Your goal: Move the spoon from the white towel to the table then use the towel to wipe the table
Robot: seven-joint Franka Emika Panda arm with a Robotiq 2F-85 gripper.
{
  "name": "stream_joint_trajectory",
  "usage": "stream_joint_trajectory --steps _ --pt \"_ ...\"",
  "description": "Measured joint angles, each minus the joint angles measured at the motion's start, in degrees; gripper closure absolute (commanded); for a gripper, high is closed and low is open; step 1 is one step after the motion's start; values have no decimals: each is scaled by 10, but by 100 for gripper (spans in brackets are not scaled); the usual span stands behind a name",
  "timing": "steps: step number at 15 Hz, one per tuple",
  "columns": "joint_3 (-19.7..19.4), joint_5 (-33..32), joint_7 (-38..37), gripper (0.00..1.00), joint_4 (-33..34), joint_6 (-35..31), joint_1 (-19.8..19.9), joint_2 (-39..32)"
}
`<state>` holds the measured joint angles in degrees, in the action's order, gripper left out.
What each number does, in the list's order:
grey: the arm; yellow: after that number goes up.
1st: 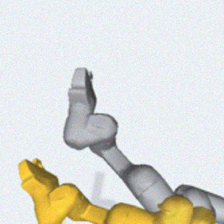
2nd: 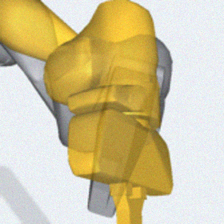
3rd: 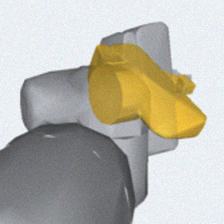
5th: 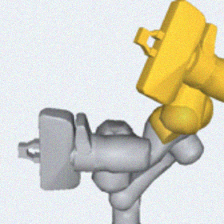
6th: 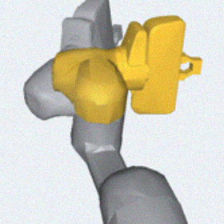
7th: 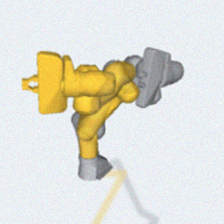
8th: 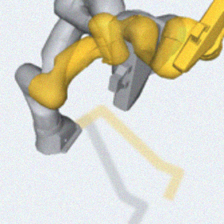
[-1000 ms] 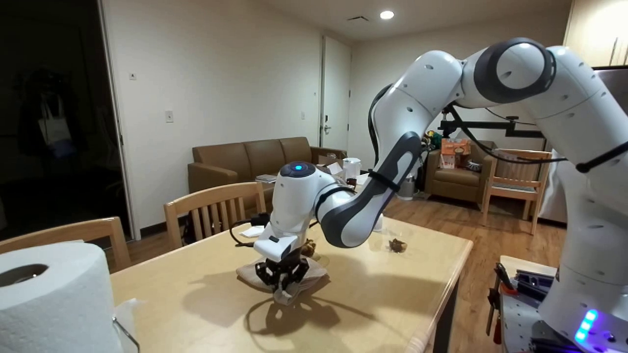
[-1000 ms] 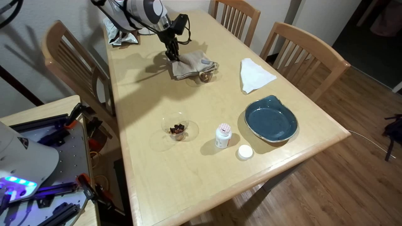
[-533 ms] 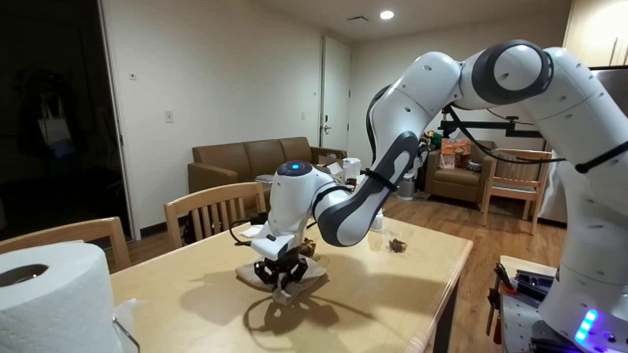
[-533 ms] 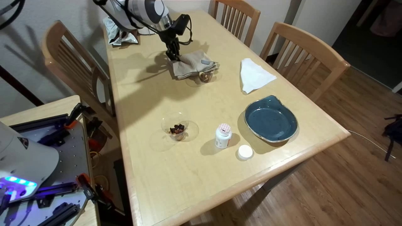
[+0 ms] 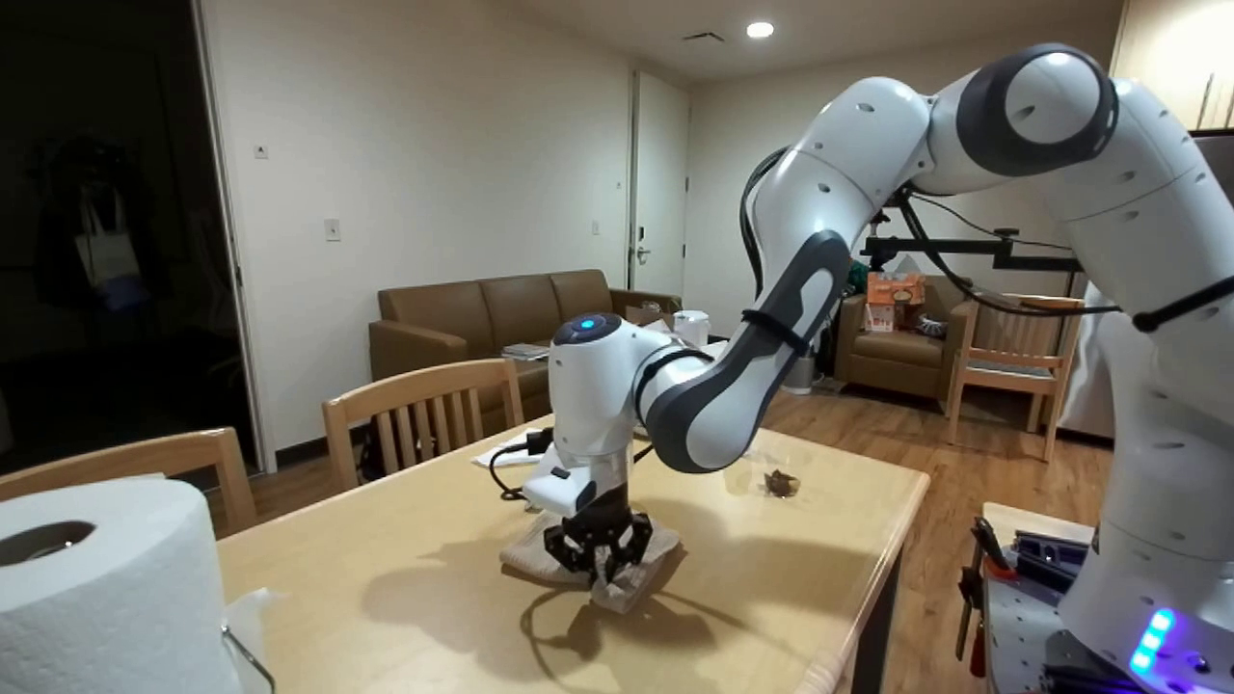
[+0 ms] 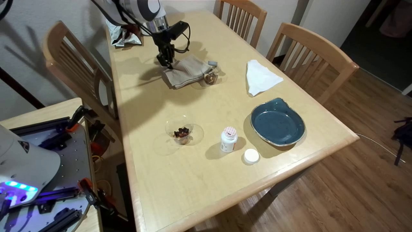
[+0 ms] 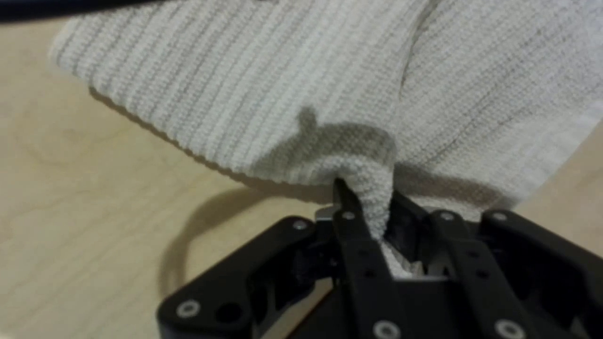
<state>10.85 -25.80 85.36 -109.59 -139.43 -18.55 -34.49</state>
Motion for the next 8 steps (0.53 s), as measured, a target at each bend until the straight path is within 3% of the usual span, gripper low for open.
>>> stream_joint_trajectory --steps 8 --pt "40 66 -61 96 -150 49 7 96"
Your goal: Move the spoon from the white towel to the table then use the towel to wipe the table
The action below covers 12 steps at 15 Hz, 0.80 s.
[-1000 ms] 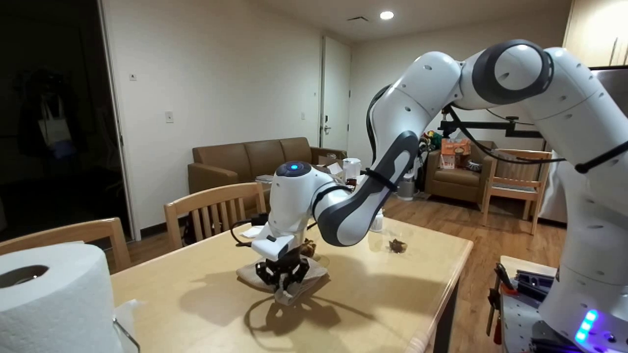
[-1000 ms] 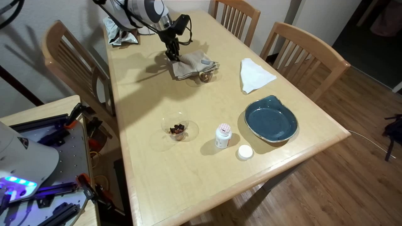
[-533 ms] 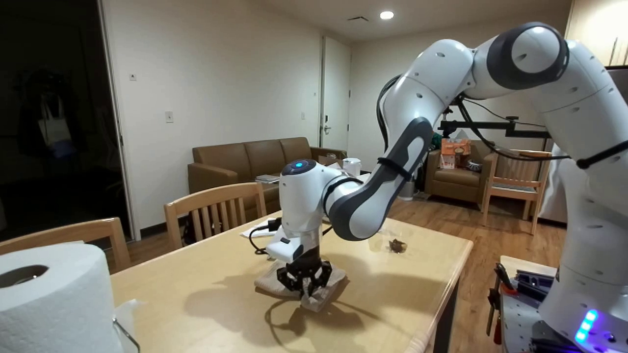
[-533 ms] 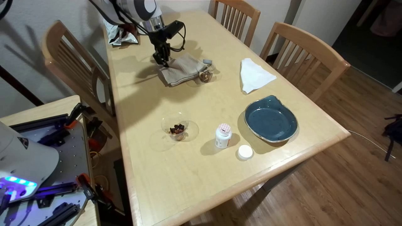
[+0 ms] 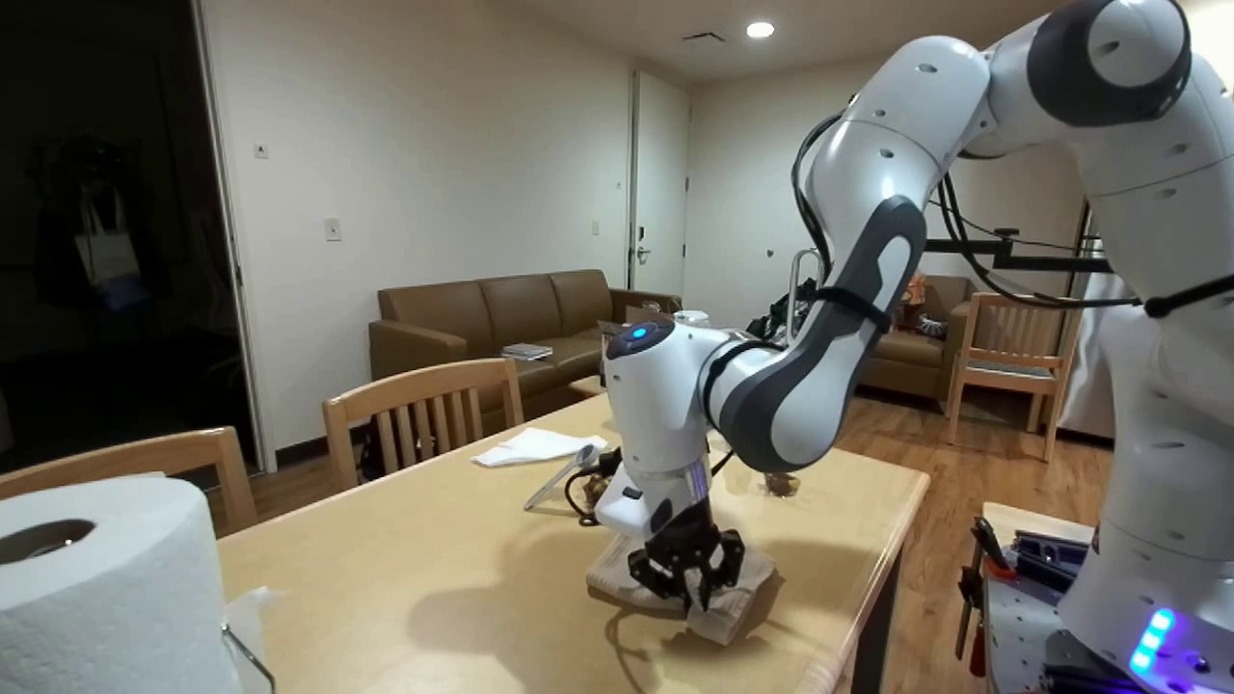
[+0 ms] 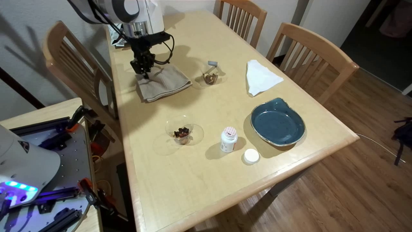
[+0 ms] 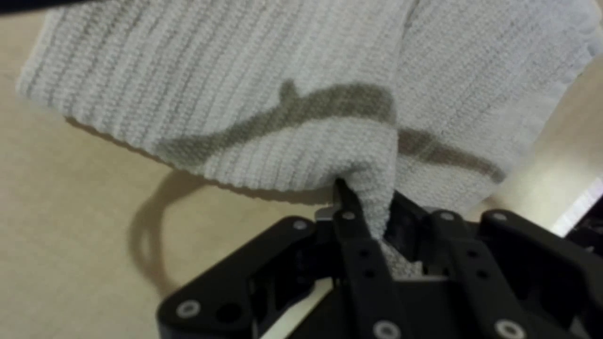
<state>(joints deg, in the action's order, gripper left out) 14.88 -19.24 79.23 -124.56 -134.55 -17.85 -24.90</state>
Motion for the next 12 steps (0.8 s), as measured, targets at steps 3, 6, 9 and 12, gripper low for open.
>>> stream_joint_trajectory --steps 3,6,9,12 --pt "18 41 -14 96 -53 0 8 38" --pt "23 69 -33 96 -96 0 15 70" --pt "18 79 -67 96 -132 -1 23 101" --pt "-2 72 -97 96 -162 -19 33 127"
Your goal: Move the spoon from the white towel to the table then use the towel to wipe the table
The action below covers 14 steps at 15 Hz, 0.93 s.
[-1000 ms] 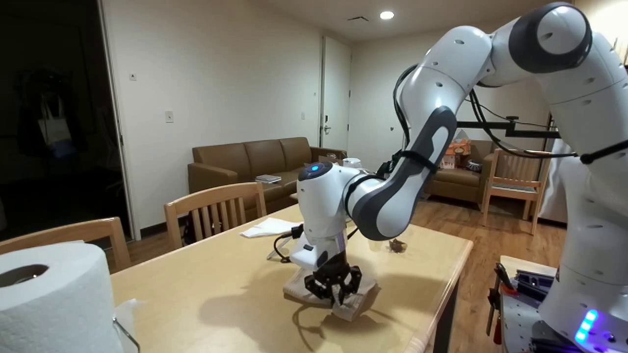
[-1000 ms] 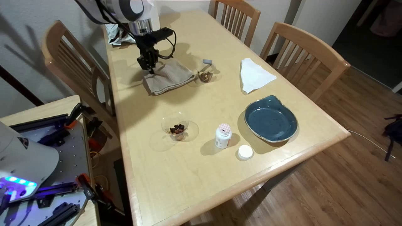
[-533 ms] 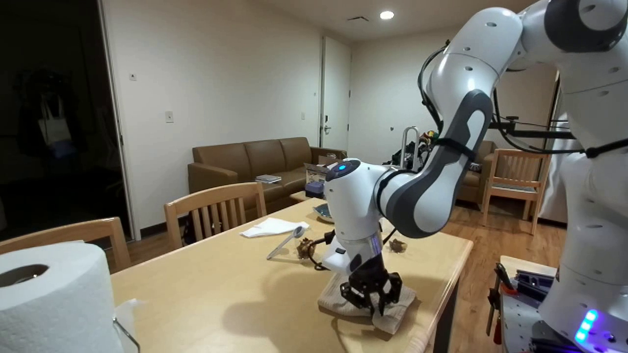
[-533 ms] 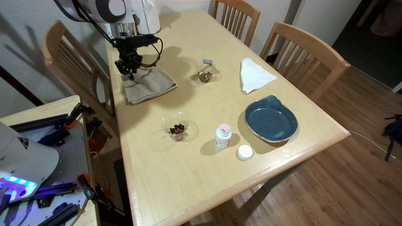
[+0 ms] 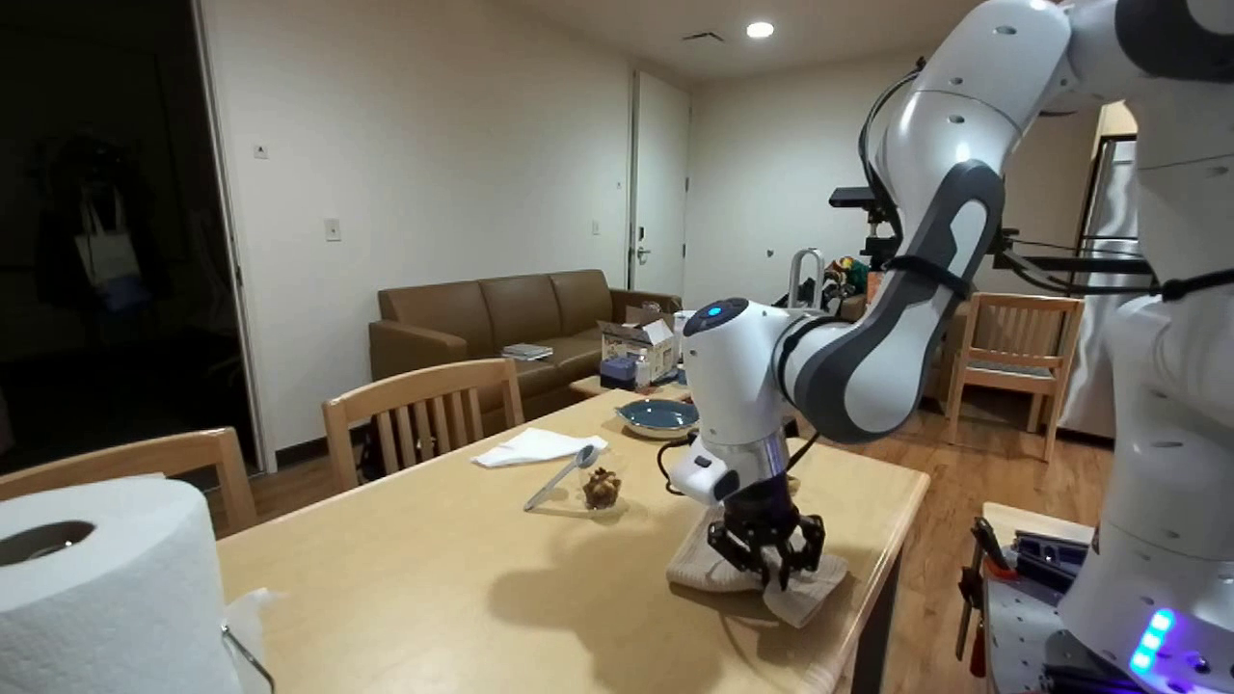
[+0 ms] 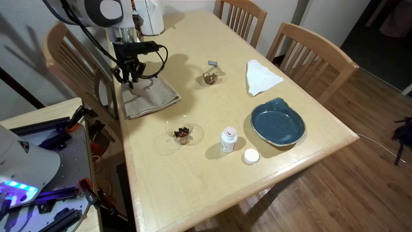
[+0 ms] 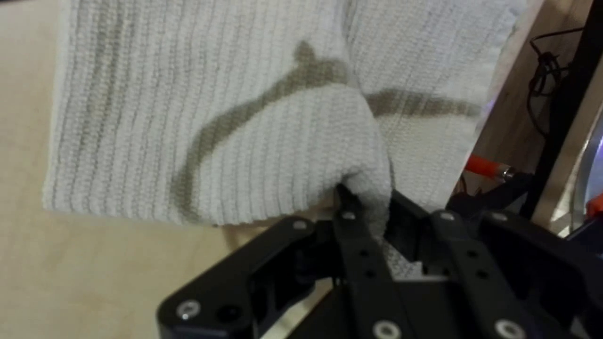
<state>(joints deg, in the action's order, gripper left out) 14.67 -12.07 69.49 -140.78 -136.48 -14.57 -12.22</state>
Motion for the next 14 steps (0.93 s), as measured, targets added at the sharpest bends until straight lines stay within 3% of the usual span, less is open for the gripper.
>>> stream_joint_trajectory --steps 5,9,14 --pt "-34 -22 1 96 -40 -124 36 0" --pt "-78 -102 -4 96 -59 -218 53 -17" --pt "-149 -189 -13 96 -57 -283 52 -27"
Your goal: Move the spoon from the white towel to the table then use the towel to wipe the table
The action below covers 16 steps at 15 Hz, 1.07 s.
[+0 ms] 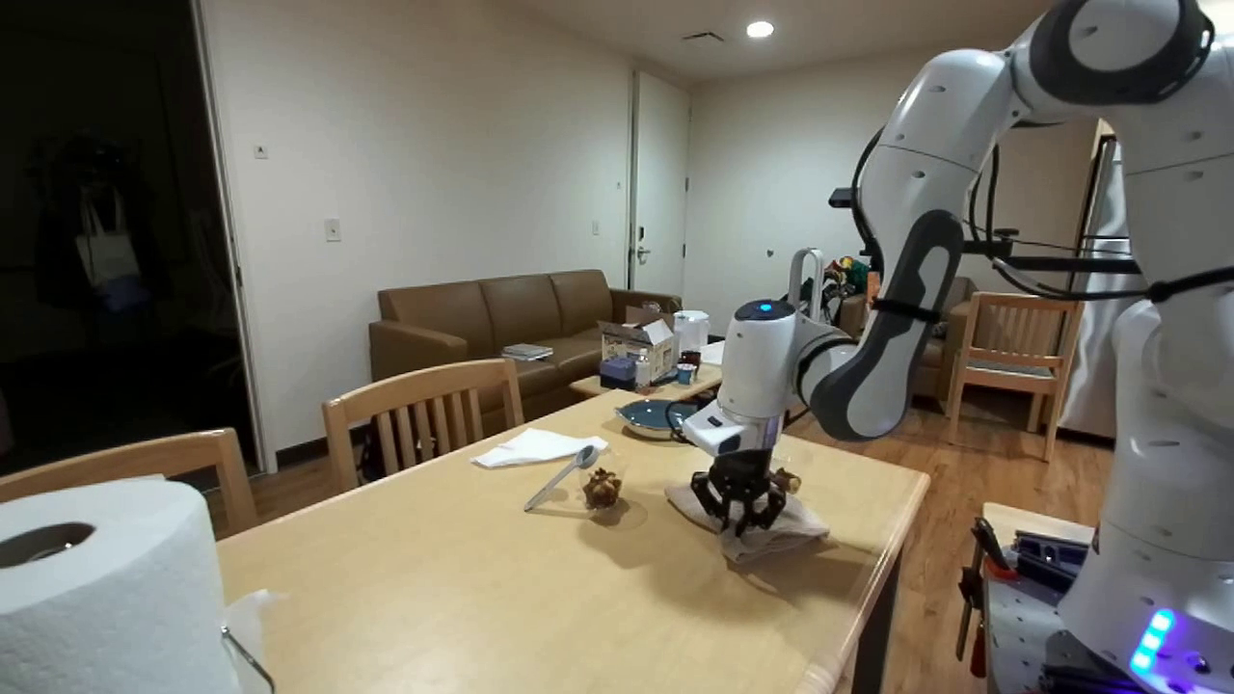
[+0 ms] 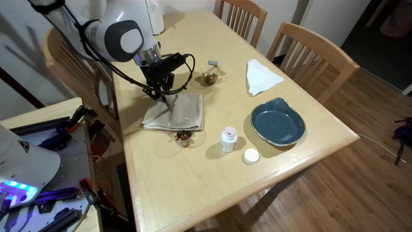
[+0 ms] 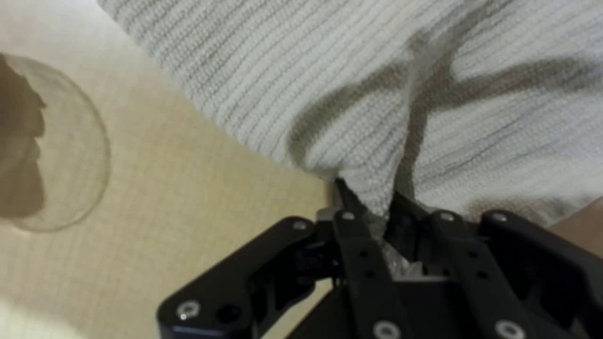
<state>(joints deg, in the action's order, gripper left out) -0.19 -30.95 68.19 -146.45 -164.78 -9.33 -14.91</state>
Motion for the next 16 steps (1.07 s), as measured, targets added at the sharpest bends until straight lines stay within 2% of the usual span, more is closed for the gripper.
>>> stream_joint_trajectory --steps 3,6,10,14,16 --pt "-25 -24 -2 96 7 -10 -2 -4" --pt "-17 -23 -2 96 8 -12 2 -9" --pt "55 46 50 96 7 33 30 -2" --pt "151 164 161 96 7 98 45 7" --pt "186 226 221 96 8 131 49 10"
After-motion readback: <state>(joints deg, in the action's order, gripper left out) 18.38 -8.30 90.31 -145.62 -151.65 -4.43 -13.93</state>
